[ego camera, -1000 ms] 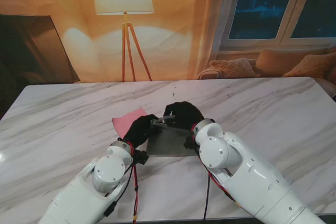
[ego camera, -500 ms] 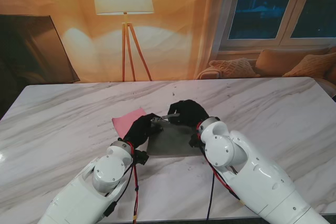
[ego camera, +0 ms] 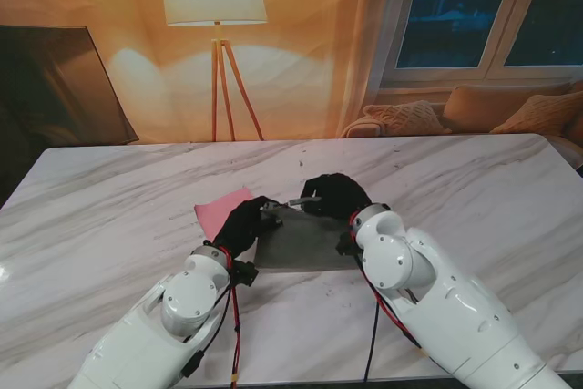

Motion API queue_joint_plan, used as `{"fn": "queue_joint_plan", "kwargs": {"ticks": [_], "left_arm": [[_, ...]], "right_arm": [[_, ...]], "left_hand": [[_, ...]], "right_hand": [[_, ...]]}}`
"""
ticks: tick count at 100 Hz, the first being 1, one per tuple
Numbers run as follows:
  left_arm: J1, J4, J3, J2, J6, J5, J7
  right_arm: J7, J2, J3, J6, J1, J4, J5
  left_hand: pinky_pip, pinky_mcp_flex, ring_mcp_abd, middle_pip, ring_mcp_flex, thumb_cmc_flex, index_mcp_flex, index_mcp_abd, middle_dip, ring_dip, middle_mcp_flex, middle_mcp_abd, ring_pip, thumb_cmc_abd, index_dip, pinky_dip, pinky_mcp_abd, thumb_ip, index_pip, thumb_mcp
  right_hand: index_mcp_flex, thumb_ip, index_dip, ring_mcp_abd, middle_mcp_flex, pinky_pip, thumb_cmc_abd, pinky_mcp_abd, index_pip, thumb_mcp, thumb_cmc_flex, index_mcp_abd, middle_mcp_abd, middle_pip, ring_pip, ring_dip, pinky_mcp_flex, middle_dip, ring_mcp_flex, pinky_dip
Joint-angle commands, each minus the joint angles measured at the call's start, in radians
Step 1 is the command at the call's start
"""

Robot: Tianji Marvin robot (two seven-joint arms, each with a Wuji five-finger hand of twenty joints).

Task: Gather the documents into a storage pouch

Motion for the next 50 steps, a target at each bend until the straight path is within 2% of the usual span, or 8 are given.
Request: {"fn": "queue_joint_plan", "kwargs": {"ticks": [1,16,50], "left_arm": [[0.008,0.0,-0.011,0.0,0.001,0.007,0.001],[0.015,-0.005,-0.02,0.001,0.0,0.018,0.008],[0.049,-0.038,-0.056,0.011,-0.007,0.071,0.031]], "right_arm": [[0.004,0.009,0.015,0.01,-0.014,-0.001,-0.013],[0.001,0.014,0.045,0.006,-0.04,-0.02,-0.032],[-0.024,0.028,0.141,-0.007,-0.107,-0.022,-0.111]], "left_hand": [[0.011,-0.021,0.056,0.132,0.029,0.06,0.055,0.007,0.063,0.014,0.038,-0.009,0.021,0.14,0.139,0.028,-0.08,0.062,0.16,-0.003],[0.014,-0.018,0.058,0.133,0.031,0.062,0.058,0.005,0.065,0.017,0.04,-0.009,0.022,0.14,0.145,0.028,-0.078,0.063,0.161,-0.005],[0.014,-0.017,0.057,0.133,0.033,0.06,0.063,0.002,0.066,0.019,0.043,-0.009,0.024,0.135,0.15,0.03,-0.077,0.063,0.157,-0.005]], "right_hand": [[0.04,0.056,0.005,-0.07,0.004,0.292,0.087,-0.044,0.076,0.054,0.063,-0.094,0.059,0.039,0.084,-0.004,0.069,0.018,0.06,0.001],[0.049,0.062,0.015,-0.072,-0.005,0.292,0.104,-0.037,0.067,0.043,0.071,-0.099,0.061,0.046,0.089,0.001,0.082,0.032,0.06,0.012],[0.062,0.064,0.021,-0.073,0.002,0.292,0.094,-0.036,0.063,0.047,0.068,-0.096,0.065,0.047,0.092,0.01,0.093,0.037,0.059,0.017]]}}
